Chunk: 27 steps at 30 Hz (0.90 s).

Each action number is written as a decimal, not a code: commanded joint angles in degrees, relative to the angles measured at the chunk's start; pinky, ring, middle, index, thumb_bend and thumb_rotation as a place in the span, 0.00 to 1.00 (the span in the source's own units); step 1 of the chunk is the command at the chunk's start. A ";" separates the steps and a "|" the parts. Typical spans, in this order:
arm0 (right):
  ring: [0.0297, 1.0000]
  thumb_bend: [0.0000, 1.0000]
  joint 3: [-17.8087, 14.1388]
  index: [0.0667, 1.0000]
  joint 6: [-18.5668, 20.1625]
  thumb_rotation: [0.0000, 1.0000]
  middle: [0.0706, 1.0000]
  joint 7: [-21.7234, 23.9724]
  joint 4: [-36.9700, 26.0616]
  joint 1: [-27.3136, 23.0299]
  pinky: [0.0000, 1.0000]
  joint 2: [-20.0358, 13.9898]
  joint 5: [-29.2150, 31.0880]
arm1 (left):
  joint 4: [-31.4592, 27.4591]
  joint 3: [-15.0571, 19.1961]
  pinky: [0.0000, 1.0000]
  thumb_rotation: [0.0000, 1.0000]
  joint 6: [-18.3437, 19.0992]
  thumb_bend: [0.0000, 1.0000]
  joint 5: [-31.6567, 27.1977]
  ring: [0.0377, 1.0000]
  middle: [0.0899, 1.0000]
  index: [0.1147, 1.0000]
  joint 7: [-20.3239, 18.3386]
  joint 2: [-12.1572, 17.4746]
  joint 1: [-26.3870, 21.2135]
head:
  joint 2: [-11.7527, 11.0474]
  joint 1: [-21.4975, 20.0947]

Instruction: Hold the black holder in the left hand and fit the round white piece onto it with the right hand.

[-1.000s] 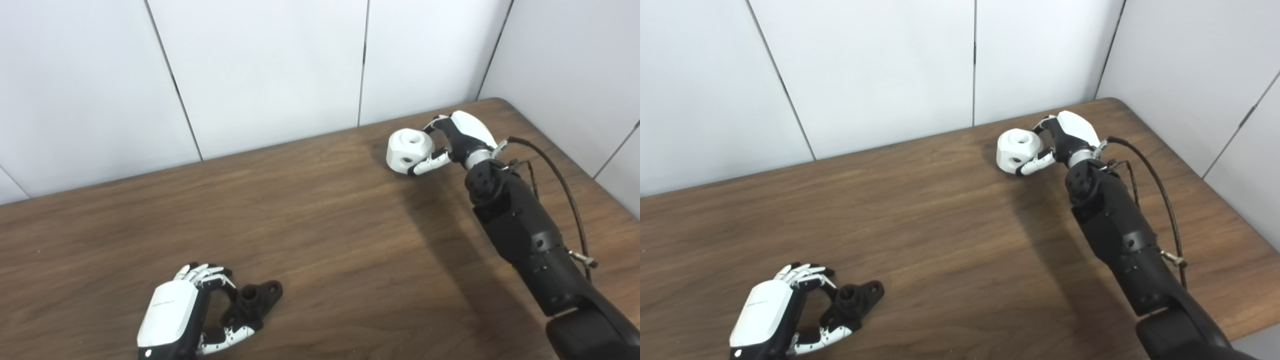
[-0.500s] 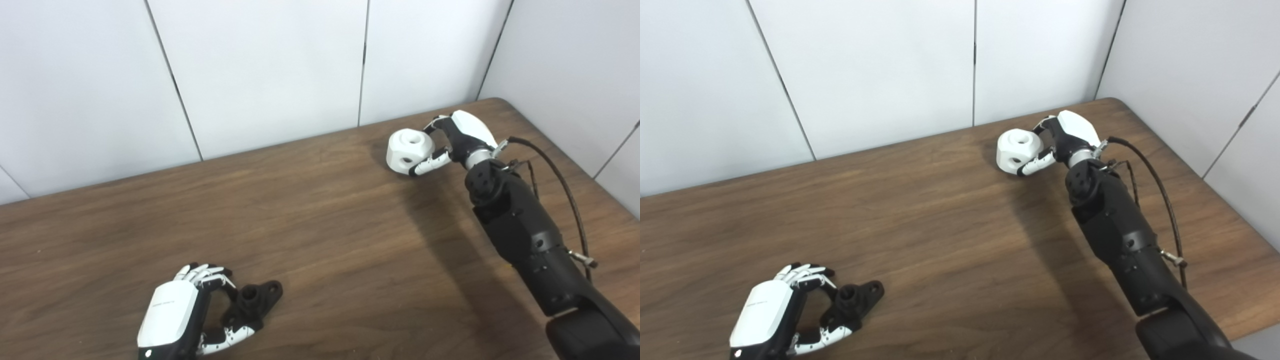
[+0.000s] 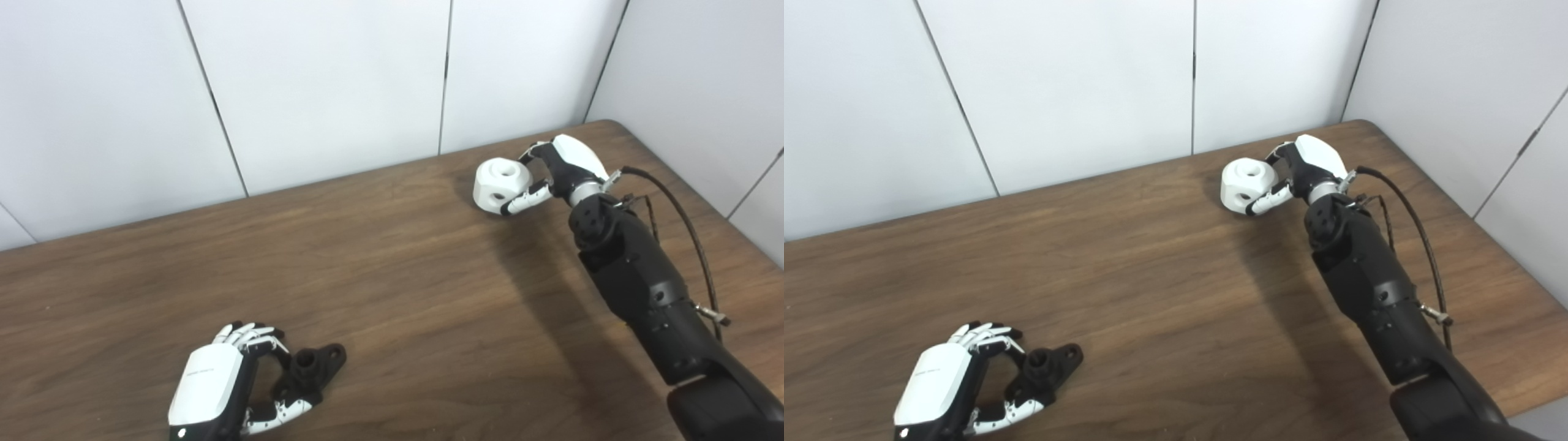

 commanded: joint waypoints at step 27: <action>1.00 0.59 -0.52 0.48 -0.48 0.15 0.90 -2.05 -0.48 -3.34 1.00 -0.89 0.49 | 0.15 -0.35 0.92 0.04 1.08 0.52 2.48 0.84 0.72 0.42 -3.09 0.45 1.05 | 0.04 -0.13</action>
